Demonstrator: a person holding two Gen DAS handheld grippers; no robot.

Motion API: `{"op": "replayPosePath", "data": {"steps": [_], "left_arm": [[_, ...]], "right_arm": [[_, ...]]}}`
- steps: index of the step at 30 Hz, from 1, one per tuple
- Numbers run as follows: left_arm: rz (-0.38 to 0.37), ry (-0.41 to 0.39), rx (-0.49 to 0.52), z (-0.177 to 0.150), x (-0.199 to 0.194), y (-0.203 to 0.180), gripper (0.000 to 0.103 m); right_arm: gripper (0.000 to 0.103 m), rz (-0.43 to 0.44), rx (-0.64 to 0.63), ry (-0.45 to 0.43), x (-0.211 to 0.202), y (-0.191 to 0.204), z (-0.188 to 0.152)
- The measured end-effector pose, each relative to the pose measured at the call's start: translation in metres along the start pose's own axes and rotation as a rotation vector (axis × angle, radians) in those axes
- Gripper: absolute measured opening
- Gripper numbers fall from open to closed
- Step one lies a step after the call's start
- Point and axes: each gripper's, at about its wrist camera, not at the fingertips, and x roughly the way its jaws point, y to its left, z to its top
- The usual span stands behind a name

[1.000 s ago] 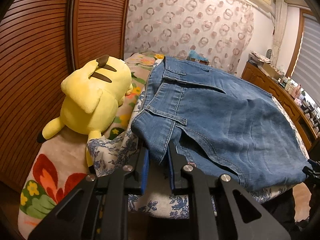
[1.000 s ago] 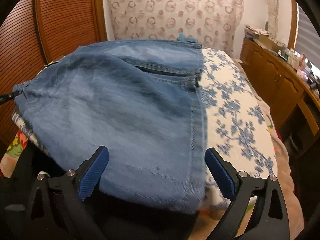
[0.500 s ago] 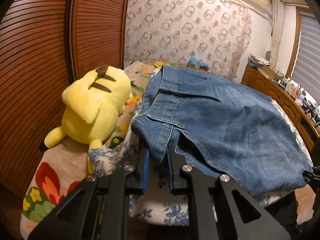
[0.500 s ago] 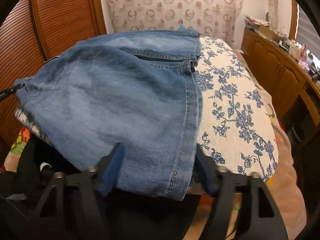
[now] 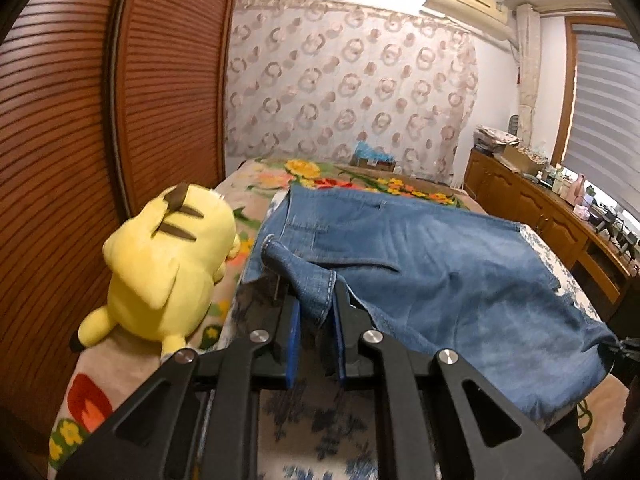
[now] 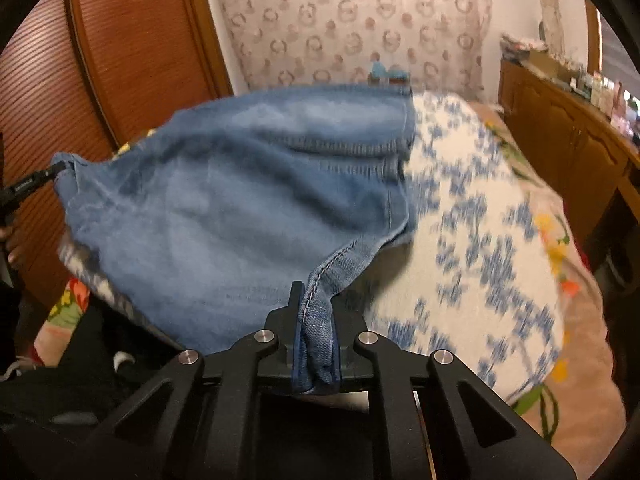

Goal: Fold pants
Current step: 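Close the right gripper on the jeans leg hem while the left gripper holds the leg edge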

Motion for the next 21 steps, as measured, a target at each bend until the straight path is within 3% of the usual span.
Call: {"op": "replayPosePath", "data": {"steps": [5,21], "left_arm": [[-0.005,-0.004,0.022,0.008,0.018,-0.010,0.011],[0.007,-0.065,-0.023,0.044,0.035,-0.005,0.009]], "right_arm": [[0.008,-0.006,-0.035,-0.073,-0.003,0.000,0.037],[0.008,0.003,-0.036,-0.153,0.006,-0.018,0.097]]}}
